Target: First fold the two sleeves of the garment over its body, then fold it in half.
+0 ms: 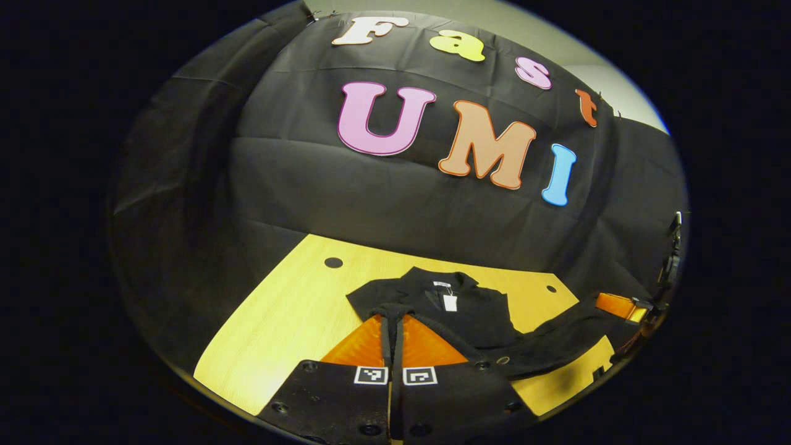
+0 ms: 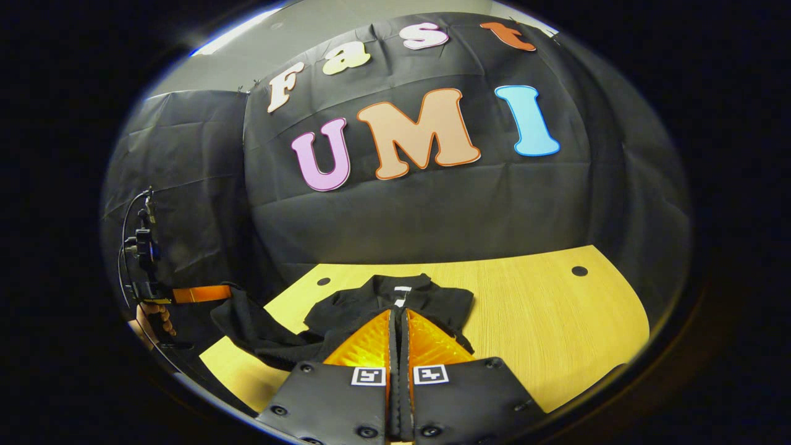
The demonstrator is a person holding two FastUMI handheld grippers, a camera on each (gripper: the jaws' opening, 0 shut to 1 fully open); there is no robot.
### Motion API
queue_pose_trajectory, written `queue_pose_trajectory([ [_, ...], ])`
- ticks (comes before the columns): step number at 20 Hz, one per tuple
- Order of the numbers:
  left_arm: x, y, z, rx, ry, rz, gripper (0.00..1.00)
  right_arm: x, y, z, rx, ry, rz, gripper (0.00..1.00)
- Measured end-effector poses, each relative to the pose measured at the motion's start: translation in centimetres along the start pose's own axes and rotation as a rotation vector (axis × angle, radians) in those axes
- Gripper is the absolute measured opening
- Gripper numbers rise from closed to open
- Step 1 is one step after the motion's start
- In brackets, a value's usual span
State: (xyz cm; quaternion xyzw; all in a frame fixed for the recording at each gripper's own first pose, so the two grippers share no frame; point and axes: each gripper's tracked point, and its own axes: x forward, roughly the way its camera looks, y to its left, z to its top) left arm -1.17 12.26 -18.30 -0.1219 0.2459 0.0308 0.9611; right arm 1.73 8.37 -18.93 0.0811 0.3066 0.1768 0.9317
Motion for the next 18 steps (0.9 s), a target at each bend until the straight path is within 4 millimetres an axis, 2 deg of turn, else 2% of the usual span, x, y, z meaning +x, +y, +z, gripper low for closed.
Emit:
queue_pose_trajectory([
  [1,1.0,-0.1,0.3,0.004,0.0,0.004,0.0,0.9,-0.5,0.6,-0.003,-0.002,-0.003,0.07],
  [2,2.2,-0.2,0.9,0.007,-0.005,0.004,0.0,1.8,-1.0,1.2,-0.006,-0.005,-0.001,0.02],
  [5,5.4,-0.4,2.4,0.018,-0.012,0.012,0.0,4.6,-2.0,2.8,-0.02,-0.011,0.001,0.02],
  [9,9.6,-0.6,3.2,0.036,-0.005,0.022,0.0,8.5,-3.7,4.4,-0.026,-0.008,0.006,0.02],
  [14,14.3,0.3,2.5,0.039,0.022,0.055,0.0,13.5,-5.4,4.9,-0.041,0.0,0.009,0.0],
  [18,17.7,1.0,1.3,0.054,0.067,0.078,0.0,17.4,-7.2,4.2,-0.016,0.035,-0.002,0.02],
])
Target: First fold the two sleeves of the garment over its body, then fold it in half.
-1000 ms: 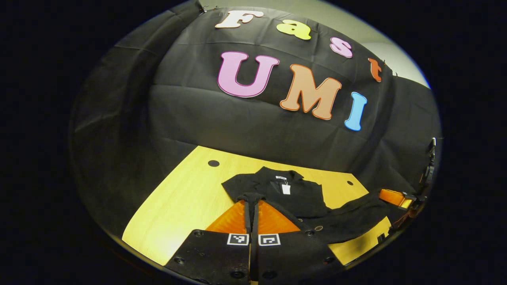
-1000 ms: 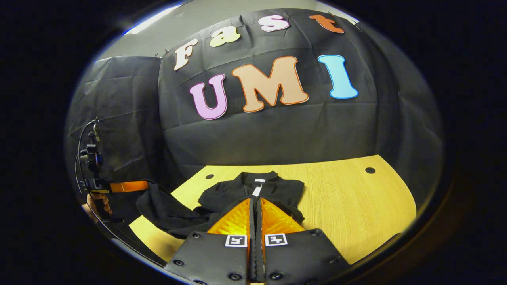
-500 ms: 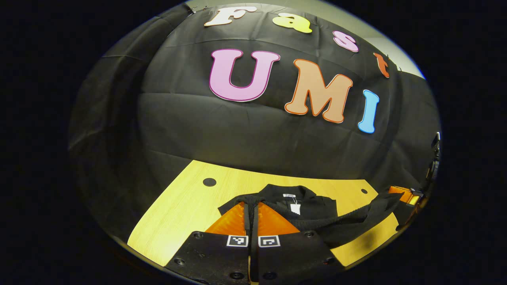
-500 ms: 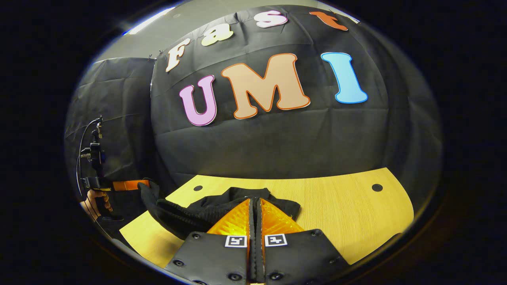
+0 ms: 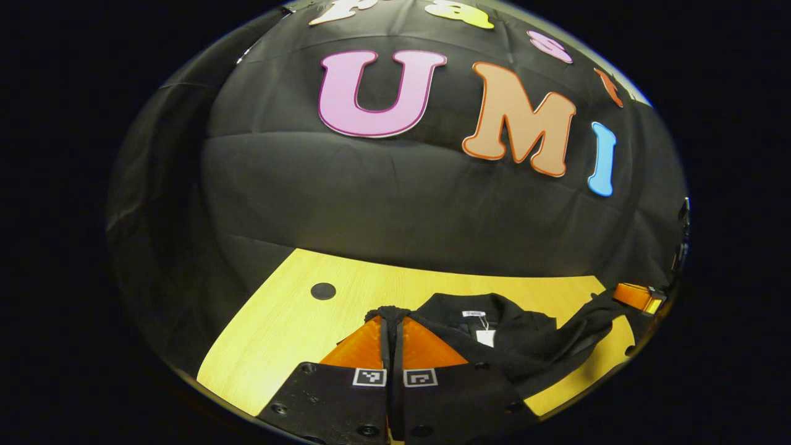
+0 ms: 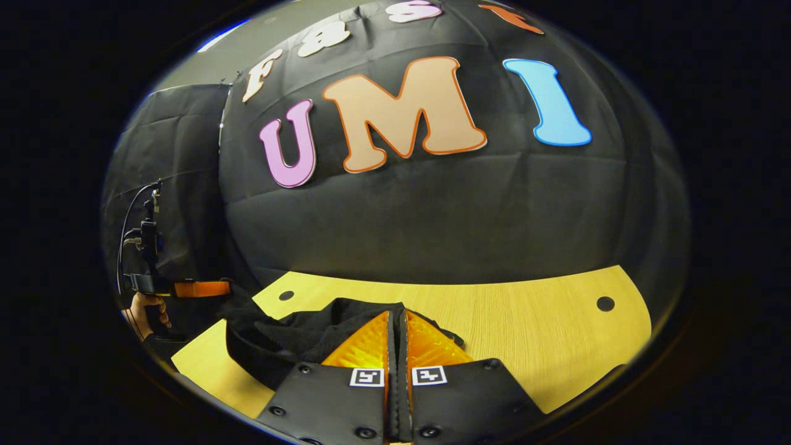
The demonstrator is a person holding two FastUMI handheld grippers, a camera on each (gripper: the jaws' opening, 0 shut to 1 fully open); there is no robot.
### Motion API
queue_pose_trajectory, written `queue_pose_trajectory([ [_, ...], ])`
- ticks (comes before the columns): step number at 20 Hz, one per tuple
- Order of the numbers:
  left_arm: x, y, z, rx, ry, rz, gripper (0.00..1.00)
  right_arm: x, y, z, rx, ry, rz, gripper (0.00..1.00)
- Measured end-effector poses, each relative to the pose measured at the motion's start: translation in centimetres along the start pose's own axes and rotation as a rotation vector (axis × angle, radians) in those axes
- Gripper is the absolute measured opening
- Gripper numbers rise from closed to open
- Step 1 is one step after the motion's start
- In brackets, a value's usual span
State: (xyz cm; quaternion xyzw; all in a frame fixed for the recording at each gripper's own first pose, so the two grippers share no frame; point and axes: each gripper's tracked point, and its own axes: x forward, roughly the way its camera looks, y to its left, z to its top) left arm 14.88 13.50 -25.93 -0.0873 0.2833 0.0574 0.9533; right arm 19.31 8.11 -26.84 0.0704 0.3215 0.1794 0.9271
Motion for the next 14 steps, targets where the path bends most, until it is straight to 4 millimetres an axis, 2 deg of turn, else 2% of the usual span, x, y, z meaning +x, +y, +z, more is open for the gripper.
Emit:
queue_pose_trajectory([
  [5,3.8,1.4,-1.1,0.025,0.041,0.054,0.0,4.3,-1.9,-0.7,0.014,0.045,-0.029,0.02],
  [7,5.0,3.2,-0.3,0.034,-0.002,0.139,0.0,4.9,-3.4,-1.0,0.024,0.074,-0.096,0.01],
  [8,4.6,3.4,0.4,0.041,-0.028,0.161,0.33,5.9,-4.5,-0.1,0.01,0.042,-0.13,0.31],
  [9,3.7,3.6,1.1,0.052,-0.064,0.184,0.65,5.5,-5.0,0.3,-0.003,0.016,-0.156,0.62],
  [10,4.3,3.5,2.1,0.055,-0.097,0.178,0.98,5.3,-5.4,1.2,-0.015,-0.009,-0.169,0.92],
  [11,4.0,3.0,3.1,0.061,-0.126,0.17,0.93,4.9,-5.4,1.6,-0.025,-0.026,-0.181,0.98],
  [14,2.9,2.2,4.5,0.095,-0.16,0.163,0.93,3.5,-5.4,2.6,-0.036,-0.059,-0.193,0.98],
])
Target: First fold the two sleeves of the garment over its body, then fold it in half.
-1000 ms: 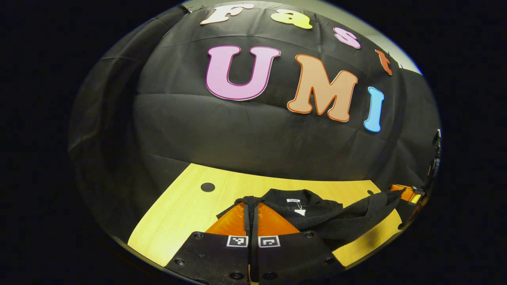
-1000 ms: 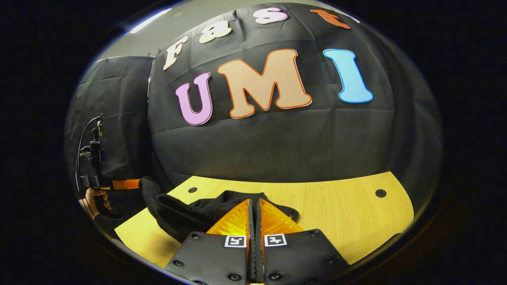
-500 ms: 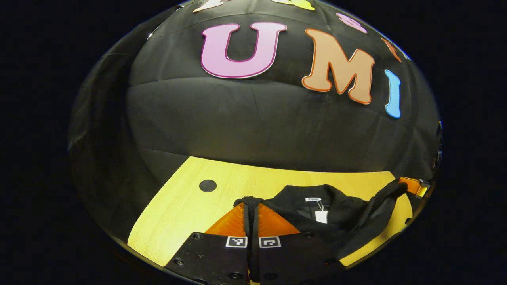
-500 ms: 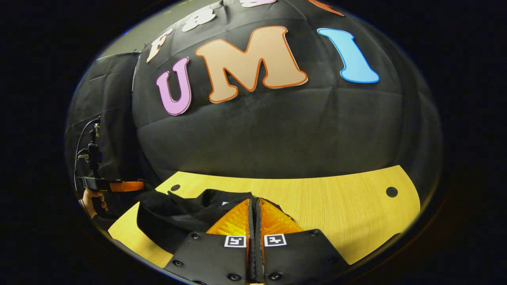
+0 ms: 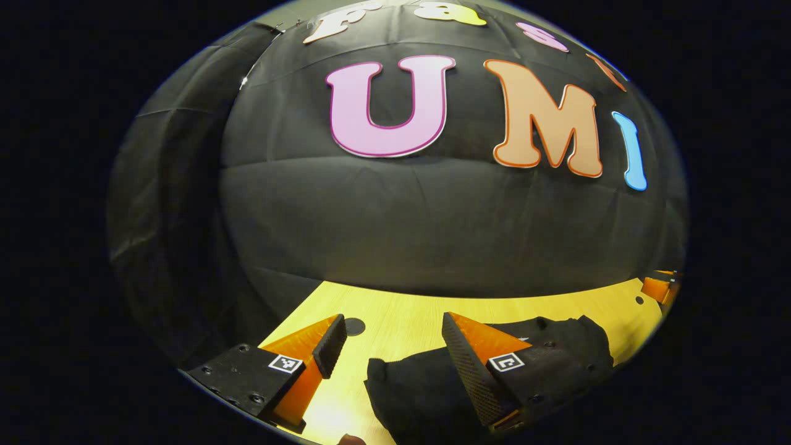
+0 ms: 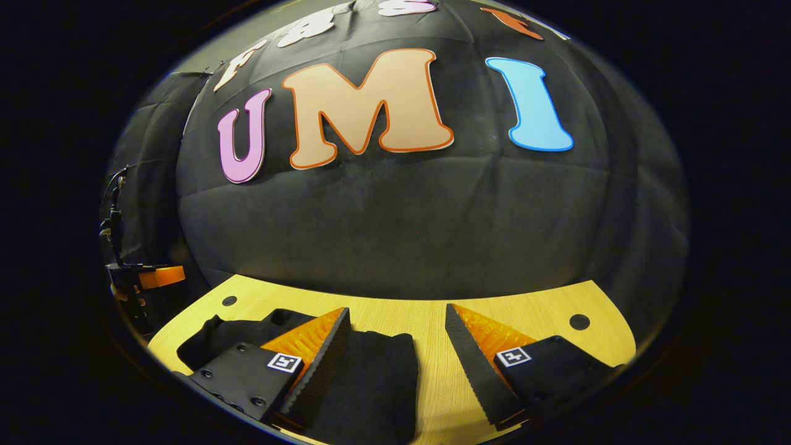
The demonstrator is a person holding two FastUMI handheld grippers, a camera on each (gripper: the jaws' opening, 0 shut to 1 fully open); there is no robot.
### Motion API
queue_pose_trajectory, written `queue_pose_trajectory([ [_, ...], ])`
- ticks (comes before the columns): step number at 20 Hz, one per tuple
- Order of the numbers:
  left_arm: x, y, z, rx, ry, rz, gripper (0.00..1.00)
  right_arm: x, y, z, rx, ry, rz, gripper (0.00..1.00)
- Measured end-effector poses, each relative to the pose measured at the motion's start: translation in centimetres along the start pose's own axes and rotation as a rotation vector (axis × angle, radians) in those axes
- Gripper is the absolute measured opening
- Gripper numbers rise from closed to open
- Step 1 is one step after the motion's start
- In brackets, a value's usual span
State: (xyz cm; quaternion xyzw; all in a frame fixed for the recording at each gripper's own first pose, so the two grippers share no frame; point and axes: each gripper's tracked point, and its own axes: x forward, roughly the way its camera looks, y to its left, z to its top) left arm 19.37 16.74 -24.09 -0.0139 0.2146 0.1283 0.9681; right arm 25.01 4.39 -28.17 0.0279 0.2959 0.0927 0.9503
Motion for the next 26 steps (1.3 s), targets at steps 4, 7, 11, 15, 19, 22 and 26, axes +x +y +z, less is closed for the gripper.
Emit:
queue_pose_trajectory([
  [4,-4.0,-1.1,3.3,-0.01,-0.068,-0.009,0.94,-4.8,0.8,1.6,0.003,-0.071,-0.001,1.0],
  [7,-8.9,-1.9,6.4,-0.008,-0.168,-0.041,0.93,-10.9,1.9,2.7,0.004,-0.134,-0.018,0.98],
  [11,-16.9,-1.9,7.9,0.0,-0.246,-0.08,0.94,-20.3,3.9,3.7,0.001,-0.263,-0.04,0.98],
  [15,-25.2,-1.5,8.3,0.035,-0.342,-0.099,0.93,-29.3,5.2,2.4,0.0,-0.337,-0.078,0.96],
  [19,-32.6,-1.4,7.0,0.038,-0.37,-0.131,0.93,-36.7,7.2,-0.1,-0.016,-0.368,-0.083,0.96],
  [22,-35.8,-1.3,6.4,0.036,-0.399,-0.151,0.92,-39.5,8.2,-1.7,0.011,-0.363,-0.067,0.96],
  [26,-37.9,-1.0,6.0,0.068,-0.406,-0.157,0.92,-41.0,8.7,-1.6,0.031,-0.365,-0.056,0.96],
])
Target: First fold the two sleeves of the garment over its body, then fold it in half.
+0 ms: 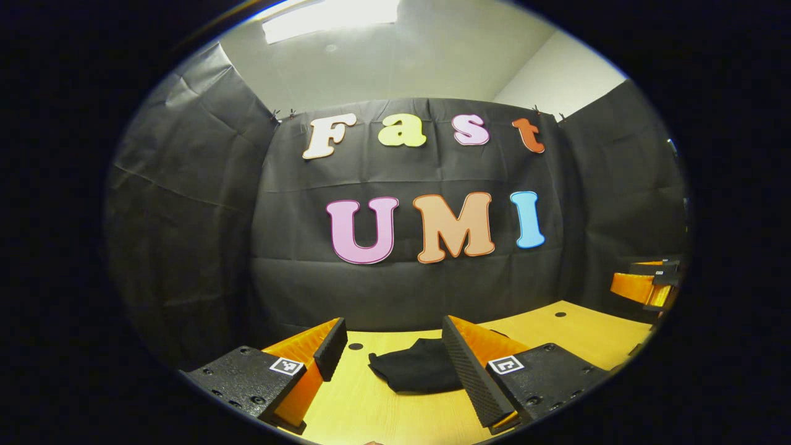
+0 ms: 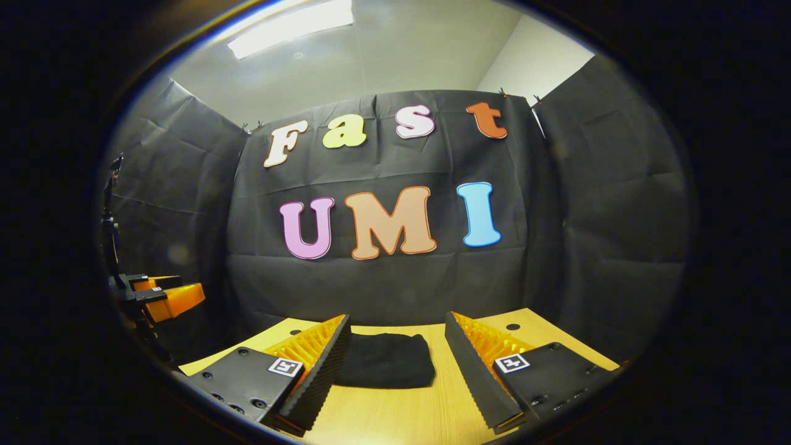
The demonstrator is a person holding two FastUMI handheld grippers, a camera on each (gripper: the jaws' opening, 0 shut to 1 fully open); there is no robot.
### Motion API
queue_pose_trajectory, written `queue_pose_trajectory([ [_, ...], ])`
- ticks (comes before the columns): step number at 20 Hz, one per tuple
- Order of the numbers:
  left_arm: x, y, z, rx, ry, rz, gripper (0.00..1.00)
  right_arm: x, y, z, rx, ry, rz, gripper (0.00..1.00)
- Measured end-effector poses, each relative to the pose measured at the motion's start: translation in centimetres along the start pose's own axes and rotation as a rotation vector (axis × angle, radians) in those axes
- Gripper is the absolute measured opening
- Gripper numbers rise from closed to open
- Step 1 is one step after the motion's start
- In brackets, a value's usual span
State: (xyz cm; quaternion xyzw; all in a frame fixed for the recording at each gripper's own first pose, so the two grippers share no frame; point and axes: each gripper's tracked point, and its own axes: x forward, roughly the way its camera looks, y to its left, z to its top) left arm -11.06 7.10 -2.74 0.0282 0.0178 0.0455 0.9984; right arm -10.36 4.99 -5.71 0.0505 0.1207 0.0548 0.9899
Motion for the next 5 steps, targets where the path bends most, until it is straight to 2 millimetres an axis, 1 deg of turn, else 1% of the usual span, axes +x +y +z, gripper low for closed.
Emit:
queue_pose_trajectory([
  [2,-0.32,-0.24,-0.09,0.0,0.006,-0.012,0.93,-0.06,0.18,-0.32,0.007,0.012,0.008,0.96],
  [4,-0.5,0.08,-0.17,0.008,0.01,-0.003,0.93,-0.06,0.24,-0.02,0.006,0.009,0.011,0.96],
  [5,-0.65,0.23,0.06,0.01,0.003,0.003,0.92,0.04,0.25,0.01,0.004,0.006,0.011,1.0],
])
